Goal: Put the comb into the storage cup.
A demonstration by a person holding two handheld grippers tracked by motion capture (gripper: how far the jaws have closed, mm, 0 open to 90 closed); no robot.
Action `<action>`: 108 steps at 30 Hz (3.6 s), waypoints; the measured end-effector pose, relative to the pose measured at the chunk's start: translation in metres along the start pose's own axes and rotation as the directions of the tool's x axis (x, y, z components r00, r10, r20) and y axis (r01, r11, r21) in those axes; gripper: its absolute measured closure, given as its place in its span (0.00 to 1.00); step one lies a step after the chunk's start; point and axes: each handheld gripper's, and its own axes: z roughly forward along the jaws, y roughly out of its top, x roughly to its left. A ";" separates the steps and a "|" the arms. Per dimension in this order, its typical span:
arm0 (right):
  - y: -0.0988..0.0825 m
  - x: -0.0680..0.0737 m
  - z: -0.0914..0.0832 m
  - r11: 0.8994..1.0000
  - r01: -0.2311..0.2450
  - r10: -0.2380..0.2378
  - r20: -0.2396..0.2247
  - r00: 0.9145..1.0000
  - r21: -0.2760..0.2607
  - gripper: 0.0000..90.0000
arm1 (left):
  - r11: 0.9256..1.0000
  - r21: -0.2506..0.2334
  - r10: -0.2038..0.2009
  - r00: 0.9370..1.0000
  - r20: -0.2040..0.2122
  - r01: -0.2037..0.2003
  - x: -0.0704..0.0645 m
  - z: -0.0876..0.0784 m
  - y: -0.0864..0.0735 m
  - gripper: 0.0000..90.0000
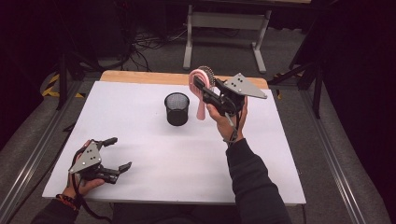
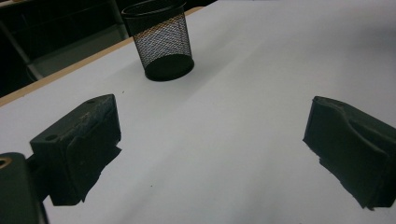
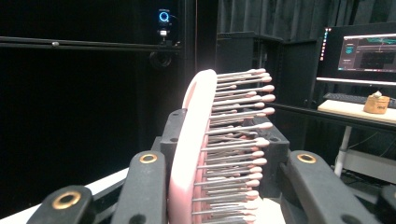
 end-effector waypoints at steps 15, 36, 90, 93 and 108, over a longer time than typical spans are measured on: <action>0.013 -0.002 0.021 1.000 0.012 -0.012 0.001 1.000 -0.013 0.70 | 1.000 0.007 0.006 1.000 0.012 -0.006 -0.001 0.003 0.000 0.05; 0.017 -0.004 0.043 1.000 -0.012 0.012 0.019 1.000 -0.018 0.70 | 1.000 0.002 -0.003 1.000 0.023 0.003 0.000 0.001 0.000 0.05; -0.014 0.010 0.094 0.996 -0.078 0.079 0.040 0.996 -0.034 0.70 | 1.000 -0.016 0.002 1.000 0.029 -0.002 0.000 -0.002 0.001 0.05; -0.018 0.011 0.095 0.998 -0.065 0.066 0.033 0.997 -0.027 0.70 | 1.000 -0.018 0.000 1.000 0.027 0.001 0.000 -0.002 0.001 0.05; -0.034 0.012 0.091 0.996 -0.086 0.087 0.045 0.995 -0.013 0.70 | 1.000 -0.024 0.000 1.000 0.020 0.001 -0.001 -0.002 0.001 0.05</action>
